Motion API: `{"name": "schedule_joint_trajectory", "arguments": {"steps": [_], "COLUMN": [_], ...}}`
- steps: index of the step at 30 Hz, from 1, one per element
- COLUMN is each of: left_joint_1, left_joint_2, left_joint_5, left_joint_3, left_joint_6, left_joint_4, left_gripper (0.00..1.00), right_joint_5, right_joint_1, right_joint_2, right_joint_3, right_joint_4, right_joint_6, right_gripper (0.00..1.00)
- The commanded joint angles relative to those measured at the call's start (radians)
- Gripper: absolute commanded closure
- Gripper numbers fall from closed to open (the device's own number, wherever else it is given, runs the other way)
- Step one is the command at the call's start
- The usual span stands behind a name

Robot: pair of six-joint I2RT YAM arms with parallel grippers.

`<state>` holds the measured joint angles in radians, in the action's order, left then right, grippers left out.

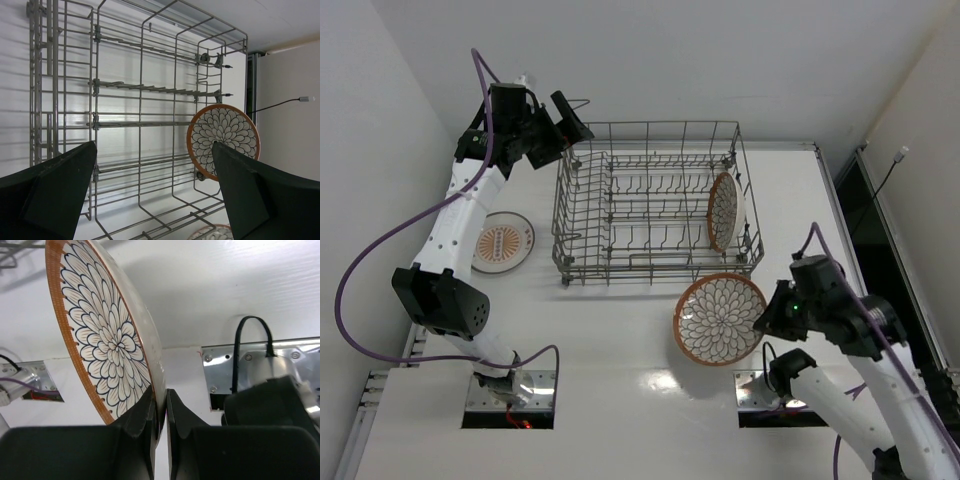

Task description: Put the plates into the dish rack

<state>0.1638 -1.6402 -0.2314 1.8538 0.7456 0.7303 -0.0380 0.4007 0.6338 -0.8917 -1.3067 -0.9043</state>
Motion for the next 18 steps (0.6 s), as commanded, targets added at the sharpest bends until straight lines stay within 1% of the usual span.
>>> {"name": "schedule_joint_trajectory", "arguments": {"steps": [1,3,4,6,8,9,10,11,12,13,16,18], "left_joint_1": [-0.009,-0.009,-0.009,-0.009,-0.009,-0.009,-0.009,-0.009,-0.009,-0.009,-0.009,-0.009], "left_joint_2": [0.002,-0.007,-0.007,-0.017,-0.027,-0.036,-0.036,-0.036,-0.049,-0.049,-0.069,-0.069], "left_joint_5": [-0.003,-0.003,-0.003,-0.003,-0.003,-0.003,-0.003,-0.003,-0.003,-0.003,-0.013,-0.013], "left_joint_3": [0.03,0.03,0.03,0.03,0.039,0.048,0.048,0.048,0.057,0.058,0.079,0.09], "left_joint_6": [0.009,0.009,0.009,0.009,0.009,0.009,0.009,0.018,0.018,0.018,0.018,0.018], "left_joint_4": [-0.002,-0.002,-0.002,-0.002,0.007,0.008,0.008,0.008,0.008,0.008,0.017,0.017], "left_gripper": [0.0,0.0,0.0,0.0,0.0,0.0,0.0,0.0,0.0,0.0,0.0,0.0], "right_joint_5": [0.041,0.058,0.058,0.058,0.11,0.174,0.212,0.255,0.333,0.366,0.473,0.527], "right_joint_1": [0.006,0.006,0.006,0.006,0.006,0.006,0.006,0.006,0.006,0.006,0.006,0.006], "right_joint_2": [-0.036,-0.045,-0.045,-0.019,0.036,0.061,0.087,0.152,0.19,0.226,0.366,0.427], "right_joint_3": [-0.189,-0.281,-0.303,-0.358,-0.424,-0.449,-0.508,-0.544,-0.584,-0.655,-0.777,-0.817], "right_joint_4": [-0.1,-0.1,-0.1,-0.1,-0.1,-0.1,-0.1,-0.1,-0.1,-0.088,-0.04,0.013], "right_joint_6": [0.01,0.028,0.004,-0.005,-0.005,-0.005,0.004,0.016,0.025,0.037,0.09,0.132], "right_gripper": [1.0,1.0,1.0,1.0,1.0,1.0,1.0,1.0,1.0,1.0,1.0,1.0]}}
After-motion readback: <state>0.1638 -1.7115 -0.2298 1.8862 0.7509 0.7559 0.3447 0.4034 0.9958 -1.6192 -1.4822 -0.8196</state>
